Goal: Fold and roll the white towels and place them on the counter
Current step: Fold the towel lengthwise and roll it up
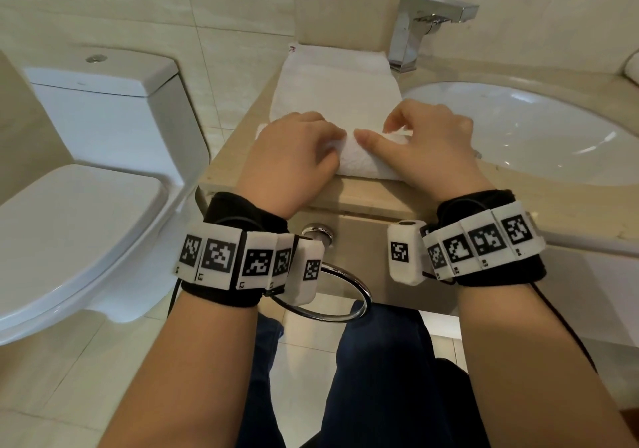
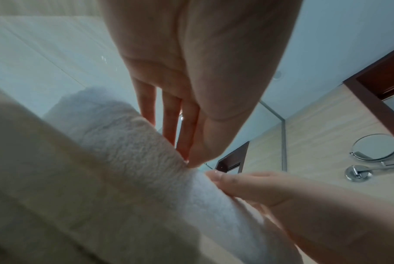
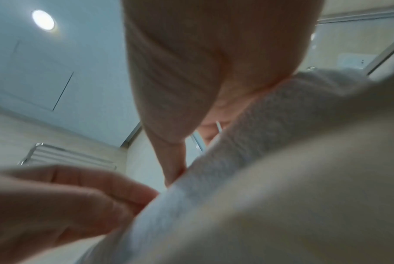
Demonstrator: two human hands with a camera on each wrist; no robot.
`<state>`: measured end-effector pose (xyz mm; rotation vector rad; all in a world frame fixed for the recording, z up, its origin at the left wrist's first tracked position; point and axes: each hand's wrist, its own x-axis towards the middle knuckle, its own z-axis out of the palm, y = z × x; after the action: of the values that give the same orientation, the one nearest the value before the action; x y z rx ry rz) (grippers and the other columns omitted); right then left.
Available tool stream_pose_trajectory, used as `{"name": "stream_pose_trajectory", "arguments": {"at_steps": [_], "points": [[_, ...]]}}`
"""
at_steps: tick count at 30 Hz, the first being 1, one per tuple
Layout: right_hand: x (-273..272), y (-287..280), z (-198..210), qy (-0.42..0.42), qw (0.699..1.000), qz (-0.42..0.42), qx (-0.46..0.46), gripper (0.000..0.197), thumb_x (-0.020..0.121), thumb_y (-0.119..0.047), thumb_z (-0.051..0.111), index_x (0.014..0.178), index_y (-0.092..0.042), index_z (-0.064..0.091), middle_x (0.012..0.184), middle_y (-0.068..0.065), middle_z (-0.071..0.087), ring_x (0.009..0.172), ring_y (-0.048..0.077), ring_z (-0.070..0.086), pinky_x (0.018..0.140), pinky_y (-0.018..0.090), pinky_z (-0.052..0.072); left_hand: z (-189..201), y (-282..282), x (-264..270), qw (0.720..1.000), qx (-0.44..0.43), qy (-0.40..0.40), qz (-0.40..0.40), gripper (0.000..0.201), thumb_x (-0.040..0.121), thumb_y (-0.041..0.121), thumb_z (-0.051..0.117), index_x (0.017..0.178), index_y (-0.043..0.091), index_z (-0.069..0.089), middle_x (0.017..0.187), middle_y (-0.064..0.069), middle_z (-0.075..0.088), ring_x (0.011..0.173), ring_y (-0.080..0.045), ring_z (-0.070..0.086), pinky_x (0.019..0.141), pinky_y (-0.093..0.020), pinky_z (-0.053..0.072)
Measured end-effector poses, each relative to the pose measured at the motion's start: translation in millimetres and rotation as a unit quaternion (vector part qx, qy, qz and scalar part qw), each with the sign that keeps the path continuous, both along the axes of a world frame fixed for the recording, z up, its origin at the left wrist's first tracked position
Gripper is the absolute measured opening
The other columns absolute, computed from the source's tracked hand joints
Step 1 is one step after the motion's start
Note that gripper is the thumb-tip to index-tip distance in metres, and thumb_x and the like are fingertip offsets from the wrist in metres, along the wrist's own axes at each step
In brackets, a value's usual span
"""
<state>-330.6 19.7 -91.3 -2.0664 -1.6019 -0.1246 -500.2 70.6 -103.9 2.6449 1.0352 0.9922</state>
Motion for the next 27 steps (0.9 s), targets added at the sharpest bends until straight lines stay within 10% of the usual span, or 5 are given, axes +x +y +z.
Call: {"name": "stream_pose_trajectory", "arguments": {"at_steps": [4, 12, 19, 27], "points": [[-7, -4, -6, -0.054, 0.992, 0.039, 0.103, 0.026, 0.089, -0.044, 0.054, 0.104, -0.024, 0.062, 0.11, -0.007, 0.06, 0.112, 0.018, 0.045, 0.091, 0.032, 0.021, 0, 5, 6, 0.999, -0.009, 0.03, 0.015, 0.04, 0.084, 0.028, 0.043, 0.114, 0.017, 0.066, 0.108, -0.002, 0.066, 0.101, -0.023, 0.057, 0.094, -0.034, 0.041], [-10, -12, -9, -0.101, 0.993, 0.063, 0.002, 0.039, 0.085, -0.038, 0.058, 0.113, -0.011, 0.065, 0.121, 0.005, 0.063, 0.117, 0.027, 0.05, 0.103, 0.039, 0.031, 2, 15, 8, 0.991, -0.029, 0.115, 0.068, 0.042, 0.089, 0.038, 0.049, 0.129, 0.028, 0.052, 0.132, 0.005, 0.051, 0.133, -0.02, 0.03, 0.117, -0.049, -0.002], [-5, -3, -12, -0.08, 0.993, 0.055, -0.069, 0.055, 0.089, -0.034, 0.055, 0.141, -0.022, 0.04, 0.144, 0.001, 0.043, 0.137, 0.019, 0.031, 0.118, 0.044, -0.001, -1, 15, 1, 0.989, -0.032, 0.127, 0.072, 0.055, 0.082, 0.029, 0.059, 0.135, 0.026, 0.045, 0.131, 0.003, 0.045, 0.125, -0.021, 0.038, 0.116, -0.048, 0.011], [-3, -1, -16, -0.087, 0.996, 0.019, -0.021, 0.044, 0.093, -0.03, 0.052, 0.137, -0.028, 0.047, 0.13, 0.003, 0.05, 0.123, 0.026, 0.038, 0.108, 0.039, 0.022, 2, 20, 5, 0.991, -0.021, 0.11, 0.074, 0.045, 0.084, 0.018, 0.056, 0.128, 0.023, 0.051, 0.13, 0.002, 0.051, 0.119, -0.023, 0.045, 0.106, -0.035, 0.026]]}}
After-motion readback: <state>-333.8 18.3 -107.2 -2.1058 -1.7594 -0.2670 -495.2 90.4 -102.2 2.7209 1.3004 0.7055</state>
